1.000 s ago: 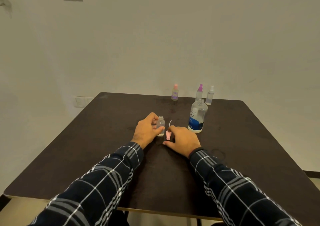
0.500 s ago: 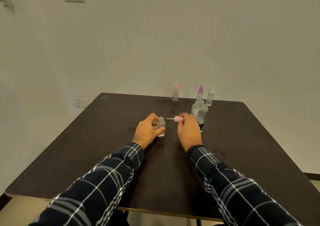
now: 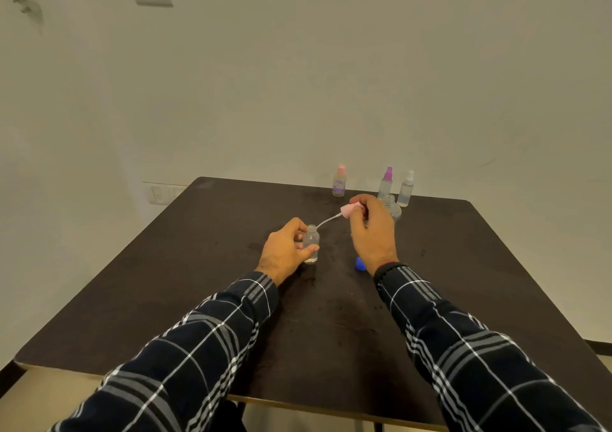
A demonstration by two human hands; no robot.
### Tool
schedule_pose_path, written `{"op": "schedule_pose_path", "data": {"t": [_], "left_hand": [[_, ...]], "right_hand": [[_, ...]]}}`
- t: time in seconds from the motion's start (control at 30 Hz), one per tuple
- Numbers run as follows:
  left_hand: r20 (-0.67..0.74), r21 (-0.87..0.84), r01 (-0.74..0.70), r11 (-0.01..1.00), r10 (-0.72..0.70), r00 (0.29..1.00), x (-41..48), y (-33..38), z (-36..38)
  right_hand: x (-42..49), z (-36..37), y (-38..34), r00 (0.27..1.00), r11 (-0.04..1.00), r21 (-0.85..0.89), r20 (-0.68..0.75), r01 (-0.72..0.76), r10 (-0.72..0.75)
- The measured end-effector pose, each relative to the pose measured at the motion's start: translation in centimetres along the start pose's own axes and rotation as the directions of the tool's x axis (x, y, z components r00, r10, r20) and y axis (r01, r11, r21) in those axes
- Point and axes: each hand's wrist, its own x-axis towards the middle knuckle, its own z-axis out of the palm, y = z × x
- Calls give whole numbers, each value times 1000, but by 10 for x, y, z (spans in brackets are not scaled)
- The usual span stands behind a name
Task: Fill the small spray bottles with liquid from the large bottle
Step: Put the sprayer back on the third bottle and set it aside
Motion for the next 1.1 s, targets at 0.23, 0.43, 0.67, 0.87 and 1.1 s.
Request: {"op": "schedule_pose_path", "data": {"t": [0.23, 0.43, 0.67, 0.87, 1.1], "left_hand": [[-12, 5, -13, 1000, 13, 1000, 1, -3, 2], [-10, -3, -5, 1000, 5, 1000, 2, -4, 3], [9, -35, -20, 999, 20, 1000, 2, -5, 1], [12, -129, 26, 991, -25, 1000, 2, -7, 2], [16, -136, 54, 989, -52, 999, 3, -7, 3]], "right_hand": [[-1, 5, -8, 999, 997, 82, -37, 5, -1], [0, 9, -6, 985, 995, -65, 162, 72, -60], [9, 30, -12, 871, 966, -221, 491, 134, -8], [16, 31, -17, 829, 977, -195, 557, 87, 37], [13, 37, -16, 878, 973, -225, 454, -53, 152]]}}
